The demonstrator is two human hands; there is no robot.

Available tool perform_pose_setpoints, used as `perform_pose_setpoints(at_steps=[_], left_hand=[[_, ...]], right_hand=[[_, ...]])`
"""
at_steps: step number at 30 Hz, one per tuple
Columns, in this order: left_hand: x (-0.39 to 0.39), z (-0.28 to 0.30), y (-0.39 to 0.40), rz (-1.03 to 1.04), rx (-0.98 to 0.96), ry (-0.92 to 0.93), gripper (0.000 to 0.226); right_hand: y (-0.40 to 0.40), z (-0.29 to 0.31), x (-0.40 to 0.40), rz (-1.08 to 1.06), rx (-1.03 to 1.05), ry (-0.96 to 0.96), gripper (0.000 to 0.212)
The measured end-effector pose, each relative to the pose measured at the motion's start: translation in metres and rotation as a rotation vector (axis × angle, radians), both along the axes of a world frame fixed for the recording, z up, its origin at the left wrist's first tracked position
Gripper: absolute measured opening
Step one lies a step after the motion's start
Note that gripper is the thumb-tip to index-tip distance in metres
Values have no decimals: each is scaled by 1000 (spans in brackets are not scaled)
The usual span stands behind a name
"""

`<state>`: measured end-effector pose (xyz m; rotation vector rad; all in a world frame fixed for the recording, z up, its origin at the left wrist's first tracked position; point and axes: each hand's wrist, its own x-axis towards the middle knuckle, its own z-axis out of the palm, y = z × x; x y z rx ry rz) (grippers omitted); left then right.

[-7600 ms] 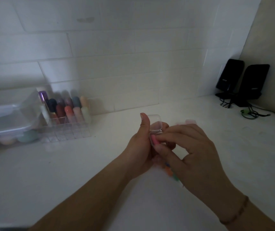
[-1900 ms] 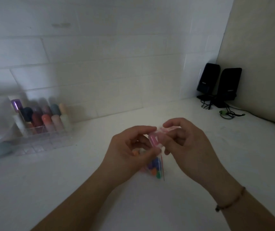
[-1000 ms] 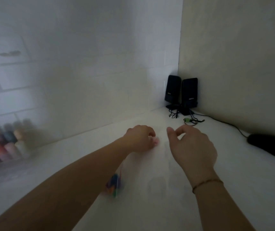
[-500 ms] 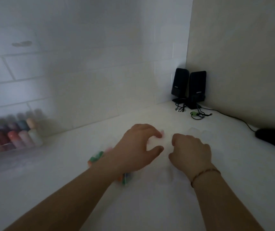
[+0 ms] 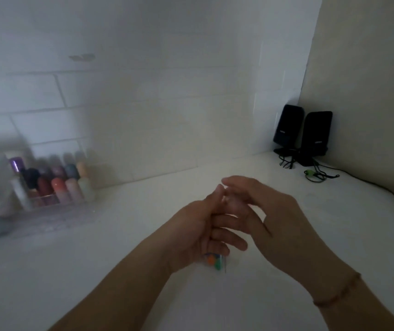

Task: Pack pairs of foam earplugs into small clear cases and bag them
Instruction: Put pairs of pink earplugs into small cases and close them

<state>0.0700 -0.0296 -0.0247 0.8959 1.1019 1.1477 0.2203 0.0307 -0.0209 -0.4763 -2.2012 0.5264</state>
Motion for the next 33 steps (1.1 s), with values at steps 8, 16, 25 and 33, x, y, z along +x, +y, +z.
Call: perform_pose_setpoints(at_steps=[8,16,25,33], left_hand=[[-7,-1,2,33,5,-281,59],[-10,-2,4,94,46,-233,60],[-10,-6,6,117,20,-266,69],[-9,-9,8,149,7,-200,75]], right_hand=[[0,-10,-8,-209,115,33,33],[0,-10,-4,-196,171,152,26],[0,-14,-6,-256,301,139,20],[1,-17,-9,-364,248,62,21]])
